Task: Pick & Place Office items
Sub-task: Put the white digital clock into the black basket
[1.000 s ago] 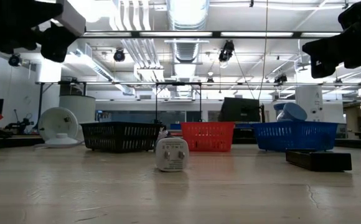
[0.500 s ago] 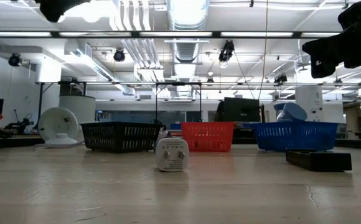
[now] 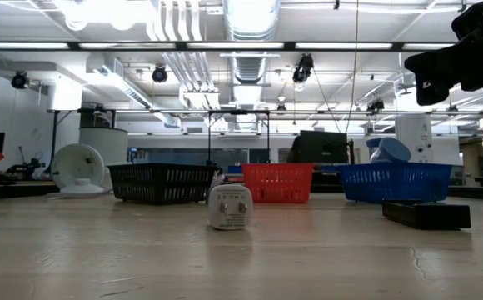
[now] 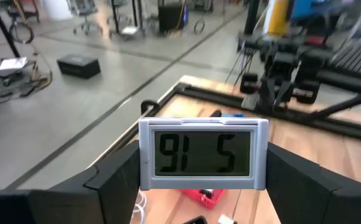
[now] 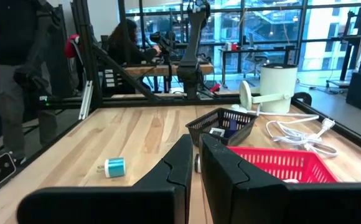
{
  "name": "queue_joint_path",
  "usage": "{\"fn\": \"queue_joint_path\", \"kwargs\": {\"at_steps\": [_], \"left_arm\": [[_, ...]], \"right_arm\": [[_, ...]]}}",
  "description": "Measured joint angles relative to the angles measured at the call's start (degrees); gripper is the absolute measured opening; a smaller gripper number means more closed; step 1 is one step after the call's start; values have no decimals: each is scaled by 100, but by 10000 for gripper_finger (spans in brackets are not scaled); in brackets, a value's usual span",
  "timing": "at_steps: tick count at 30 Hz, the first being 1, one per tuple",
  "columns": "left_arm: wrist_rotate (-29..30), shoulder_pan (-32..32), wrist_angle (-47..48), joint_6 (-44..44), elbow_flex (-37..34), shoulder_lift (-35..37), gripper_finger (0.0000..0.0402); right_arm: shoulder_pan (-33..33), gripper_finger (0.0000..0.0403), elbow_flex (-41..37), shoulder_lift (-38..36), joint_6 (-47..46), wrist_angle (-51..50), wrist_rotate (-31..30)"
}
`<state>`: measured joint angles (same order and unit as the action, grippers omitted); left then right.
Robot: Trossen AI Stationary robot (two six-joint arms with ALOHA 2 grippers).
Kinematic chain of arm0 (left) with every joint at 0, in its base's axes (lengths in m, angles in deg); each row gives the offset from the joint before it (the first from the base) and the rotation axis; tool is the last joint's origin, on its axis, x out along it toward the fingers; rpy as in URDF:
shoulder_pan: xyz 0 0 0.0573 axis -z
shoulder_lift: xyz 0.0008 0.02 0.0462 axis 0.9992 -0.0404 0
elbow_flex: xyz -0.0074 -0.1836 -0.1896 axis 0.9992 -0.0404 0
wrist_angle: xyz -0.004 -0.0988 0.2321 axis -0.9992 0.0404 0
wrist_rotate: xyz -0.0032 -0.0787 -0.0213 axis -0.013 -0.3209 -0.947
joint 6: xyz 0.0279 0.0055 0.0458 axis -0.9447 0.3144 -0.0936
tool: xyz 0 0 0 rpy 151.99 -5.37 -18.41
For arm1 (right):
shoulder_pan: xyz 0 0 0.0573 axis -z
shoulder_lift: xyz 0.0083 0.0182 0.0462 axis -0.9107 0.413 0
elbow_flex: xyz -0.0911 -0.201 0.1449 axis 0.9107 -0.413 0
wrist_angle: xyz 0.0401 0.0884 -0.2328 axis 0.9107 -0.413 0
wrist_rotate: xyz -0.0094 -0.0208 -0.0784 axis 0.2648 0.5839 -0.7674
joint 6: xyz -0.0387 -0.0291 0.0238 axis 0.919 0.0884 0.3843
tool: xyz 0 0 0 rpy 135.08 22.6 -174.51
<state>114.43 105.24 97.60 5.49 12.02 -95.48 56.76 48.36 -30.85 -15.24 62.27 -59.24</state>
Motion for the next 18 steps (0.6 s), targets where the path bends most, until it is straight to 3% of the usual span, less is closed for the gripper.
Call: {"fn": "queue_joint_path", "kwargs": {"at_steps": [11, 18], "left_arm": [[19, -295, 2433, 1062, 2327, -1714, 291], [-213, -715, 3566, 1683, 2952, -2432, 291]], "right_arm": [[-1, 29, 1, -2, 91, 36, 0], [1, 29, 0, -2, 131, 39, 0]]}}
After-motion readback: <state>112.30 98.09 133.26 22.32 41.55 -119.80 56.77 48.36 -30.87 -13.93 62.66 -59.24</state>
